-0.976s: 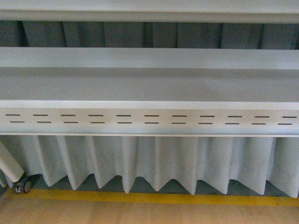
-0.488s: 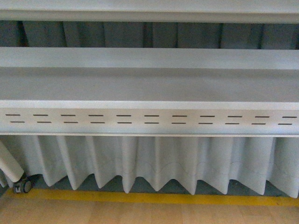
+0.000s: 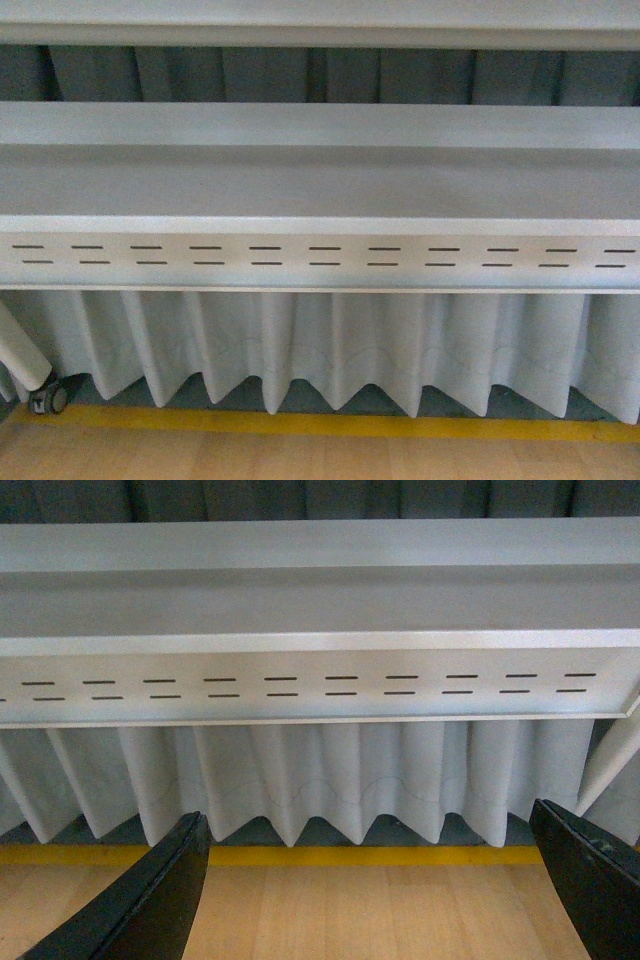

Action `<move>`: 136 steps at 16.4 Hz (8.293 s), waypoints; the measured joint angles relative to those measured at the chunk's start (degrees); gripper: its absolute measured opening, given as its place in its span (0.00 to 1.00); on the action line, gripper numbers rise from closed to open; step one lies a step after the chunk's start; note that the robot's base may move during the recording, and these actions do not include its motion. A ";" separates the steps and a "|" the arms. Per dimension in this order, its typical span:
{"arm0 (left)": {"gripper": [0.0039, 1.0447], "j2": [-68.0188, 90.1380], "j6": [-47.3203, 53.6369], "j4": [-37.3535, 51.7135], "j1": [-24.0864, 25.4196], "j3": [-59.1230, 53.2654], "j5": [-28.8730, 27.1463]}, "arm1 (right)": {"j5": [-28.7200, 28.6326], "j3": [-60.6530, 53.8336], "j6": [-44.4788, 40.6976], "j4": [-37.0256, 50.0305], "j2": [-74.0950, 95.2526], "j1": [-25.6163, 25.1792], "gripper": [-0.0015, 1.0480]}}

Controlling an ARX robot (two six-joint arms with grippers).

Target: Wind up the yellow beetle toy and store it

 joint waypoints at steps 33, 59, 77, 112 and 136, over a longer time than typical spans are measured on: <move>0.94 0.00 -0.04 0.11 0.00 0.00 0.00 | -0.07 0.00 0.15 0.15 0.04 0.00 0.94; 0.94 0.00 -0.04 0.09 0.00 -0.02 0.00 | -0.07 0.00 0.15 0.13 0.02 0.00 0.94; 0.94 0.00 -0.04 0.02 0.00 -0.02 0.00 | -0.07 0.00 0.15 0.09 0.02 0.00 0.94; 0.94 0.00 -0.07 0.02 0.00 -0.02 0.00 | -28.92 87.36 -96.45 -41.03 118.90 0.92 0.94; 0.94 0.00 -0.07 0.02 0.00 -0.02 0.00 | -17.51 93.37 -96.89 -43.28 134.35 9.77 0.70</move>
